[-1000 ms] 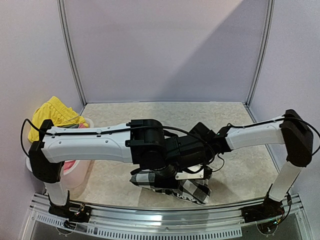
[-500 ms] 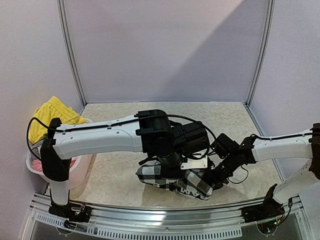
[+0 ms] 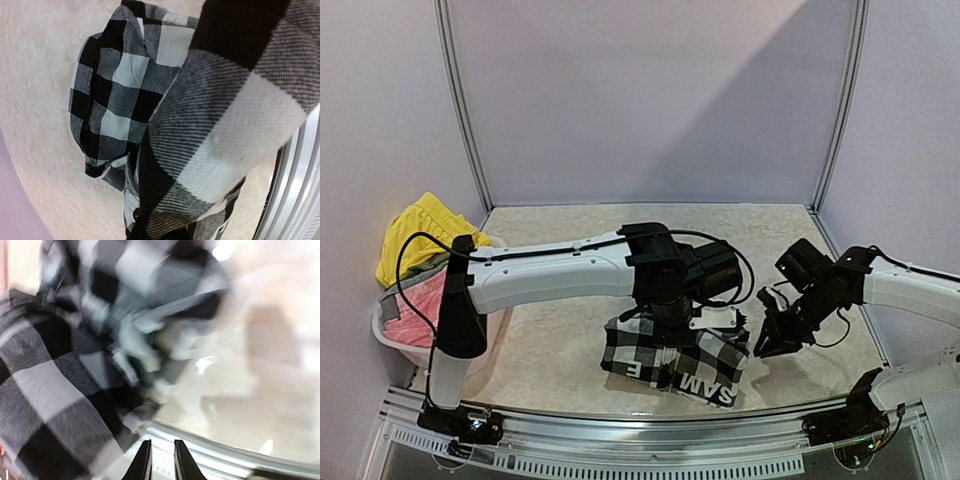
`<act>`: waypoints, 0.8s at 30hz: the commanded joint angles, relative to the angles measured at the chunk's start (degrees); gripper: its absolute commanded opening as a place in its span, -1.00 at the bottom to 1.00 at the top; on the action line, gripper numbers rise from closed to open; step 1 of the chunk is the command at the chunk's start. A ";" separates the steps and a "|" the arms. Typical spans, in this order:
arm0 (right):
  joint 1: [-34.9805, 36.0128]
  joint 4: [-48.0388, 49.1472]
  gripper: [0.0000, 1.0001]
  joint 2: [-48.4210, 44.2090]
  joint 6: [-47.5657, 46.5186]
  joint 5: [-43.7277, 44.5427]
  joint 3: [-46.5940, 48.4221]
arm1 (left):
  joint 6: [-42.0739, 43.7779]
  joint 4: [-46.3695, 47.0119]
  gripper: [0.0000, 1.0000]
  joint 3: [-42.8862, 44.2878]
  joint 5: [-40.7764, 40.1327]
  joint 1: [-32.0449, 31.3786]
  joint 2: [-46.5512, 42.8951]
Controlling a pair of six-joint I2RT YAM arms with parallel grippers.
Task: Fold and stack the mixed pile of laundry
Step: Fold the 2/3-rectangle-folded shirt at the center of the board.
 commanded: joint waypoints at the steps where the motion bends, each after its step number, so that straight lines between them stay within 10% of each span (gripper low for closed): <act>1: -1.45 -11.16 -0.68 -4.95 3.33 12.98 2.28 | 2.94 2.10 -1.00 3.66 0.19 2.76 3.06; 24: -10.80 -13.59 -0.78 -0.45 0.29 20.42 16.00 | 8.38 7.90 -1.00 7.71 0.89 7.32 1.00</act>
